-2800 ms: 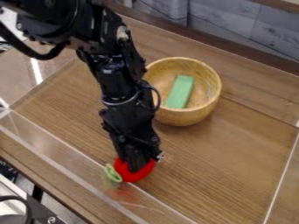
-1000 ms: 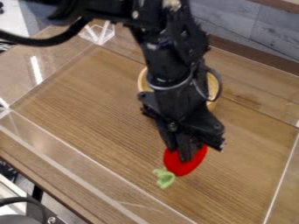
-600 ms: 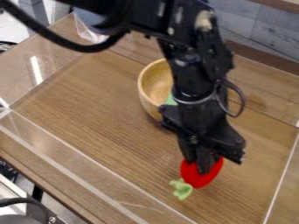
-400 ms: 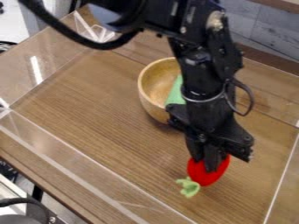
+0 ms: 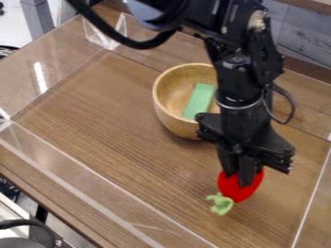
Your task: Move the red fruit to the right
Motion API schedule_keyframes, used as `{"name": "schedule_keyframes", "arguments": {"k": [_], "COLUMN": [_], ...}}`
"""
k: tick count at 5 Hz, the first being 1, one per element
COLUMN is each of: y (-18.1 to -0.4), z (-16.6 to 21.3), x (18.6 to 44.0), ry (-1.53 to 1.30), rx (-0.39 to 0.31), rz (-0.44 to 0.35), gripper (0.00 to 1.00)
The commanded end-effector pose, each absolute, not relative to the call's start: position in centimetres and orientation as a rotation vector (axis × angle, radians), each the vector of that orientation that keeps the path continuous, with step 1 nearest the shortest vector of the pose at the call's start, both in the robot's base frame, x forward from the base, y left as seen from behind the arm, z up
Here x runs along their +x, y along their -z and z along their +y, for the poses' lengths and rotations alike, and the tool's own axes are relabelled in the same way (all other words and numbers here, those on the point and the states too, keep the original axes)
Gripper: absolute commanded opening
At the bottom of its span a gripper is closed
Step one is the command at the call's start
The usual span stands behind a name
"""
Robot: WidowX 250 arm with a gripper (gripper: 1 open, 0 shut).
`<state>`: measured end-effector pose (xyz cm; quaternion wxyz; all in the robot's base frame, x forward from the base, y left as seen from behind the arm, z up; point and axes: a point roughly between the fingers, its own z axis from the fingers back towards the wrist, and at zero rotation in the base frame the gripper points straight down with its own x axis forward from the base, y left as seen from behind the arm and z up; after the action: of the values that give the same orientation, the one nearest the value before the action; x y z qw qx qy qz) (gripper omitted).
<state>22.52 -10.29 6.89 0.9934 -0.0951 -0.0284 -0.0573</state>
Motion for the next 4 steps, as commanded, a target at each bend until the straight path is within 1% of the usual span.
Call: {"name": "schedule_keyframes", "arguments": {"k": [1, 2, 4], "y": [-7.8, -7.7, -6.1], "z": [-11.2, -11.8, -12.4], "x": [24.3, 25.1, 25.3], "ry": [0.137, 0.160, 0.298], "rx": [-0.199, -0.203, -0.215], "rz": [-0.083, -0.065, -0.020], "gripper": [0.00, 0.00, 0.00]}}
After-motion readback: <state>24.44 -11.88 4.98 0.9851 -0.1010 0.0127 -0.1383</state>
